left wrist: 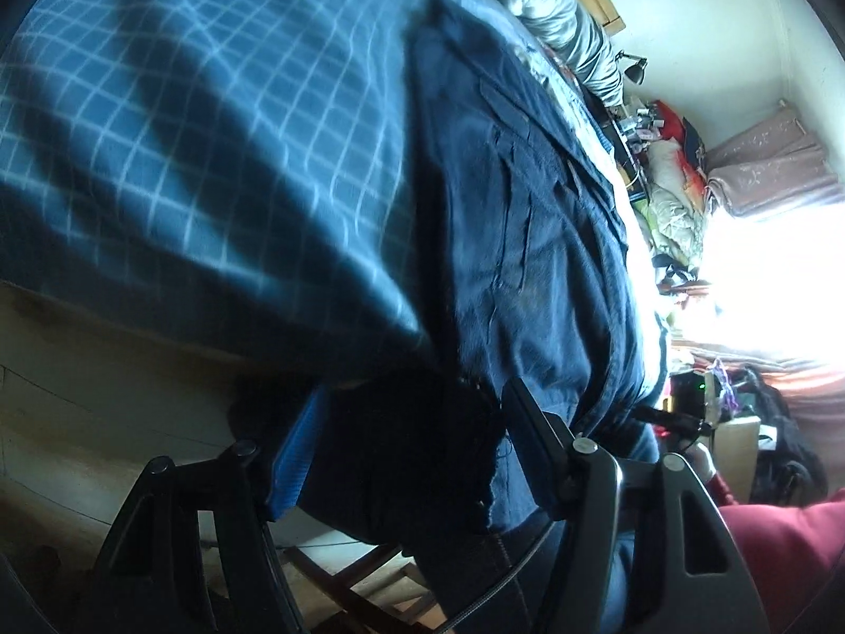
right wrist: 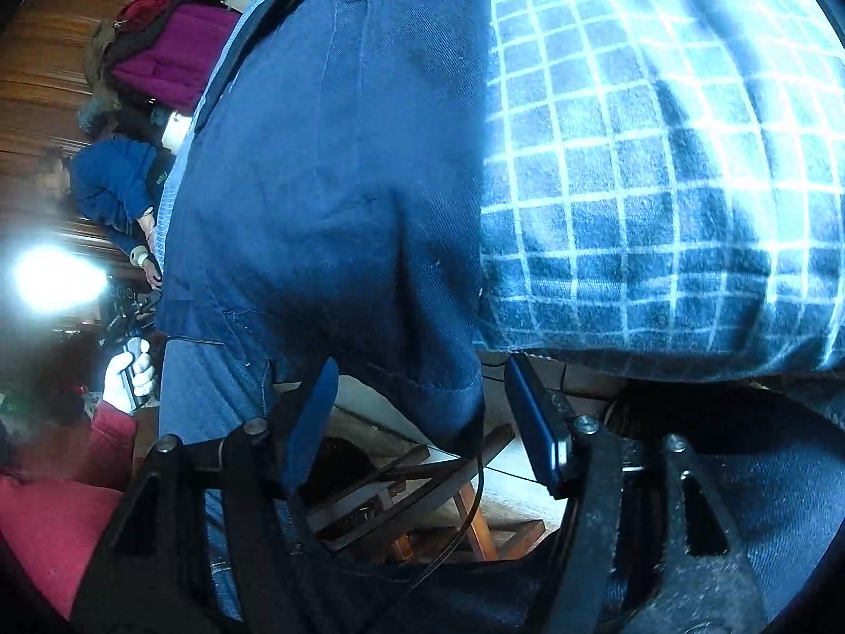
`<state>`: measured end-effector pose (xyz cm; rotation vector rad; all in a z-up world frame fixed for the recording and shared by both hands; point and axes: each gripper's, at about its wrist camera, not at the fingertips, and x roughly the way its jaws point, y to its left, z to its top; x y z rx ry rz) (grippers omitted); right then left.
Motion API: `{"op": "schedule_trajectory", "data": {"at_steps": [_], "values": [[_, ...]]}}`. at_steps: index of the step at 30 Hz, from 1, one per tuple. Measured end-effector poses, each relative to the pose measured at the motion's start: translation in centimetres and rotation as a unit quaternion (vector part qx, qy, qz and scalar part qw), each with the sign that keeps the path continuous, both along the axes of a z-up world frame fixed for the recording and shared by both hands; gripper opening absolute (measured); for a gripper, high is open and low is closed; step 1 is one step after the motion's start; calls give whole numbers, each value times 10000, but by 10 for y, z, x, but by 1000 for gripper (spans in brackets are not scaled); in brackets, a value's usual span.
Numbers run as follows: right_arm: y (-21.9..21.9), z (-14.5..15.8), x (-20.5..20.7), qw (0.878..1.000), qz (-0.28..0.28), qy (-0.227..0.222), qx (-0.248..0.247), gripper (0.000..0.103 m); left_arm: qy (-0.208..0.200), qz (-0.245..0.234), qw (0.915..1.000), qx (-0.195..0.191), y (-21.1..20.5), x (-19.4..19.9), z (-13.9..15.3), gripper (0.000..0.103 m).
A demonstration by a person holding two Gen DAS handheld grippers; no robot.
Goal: Fold small clothes
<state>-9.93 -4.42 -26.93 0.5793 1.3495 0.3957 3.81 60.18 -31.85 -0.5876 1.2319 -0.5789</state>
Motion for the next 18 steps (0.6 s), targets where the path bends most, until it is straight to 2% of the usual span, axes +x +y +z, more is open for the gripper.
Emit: {"op": "schedule_trajectory", "data": {"at_steps": [5, 8, 13, 15, 18], "values": [[10, 0, 1, 9999, 67, 9, -112, 66, 12, -252, 9996, -118, -15, -2, -3, 68], [13, -3, -2, 9998, 86, 15, -202, 66, 64, -459, 9989, -35, -29, 1, -2, 68], [27, -6, 2, 9992, 165, 15, -370, 66, 63, -442, 9990, -11, -37, 4, -4, 68], [33, -7, 4, 9973, 150, 78, -721, 66, 57, -403, 9992, 36, -38, 4, -5, 68], [52, 3, 3, 9862, 199, 3, -1642, 66, 23, -351, 9993, 119, -38, 4, -5, 68]]}}
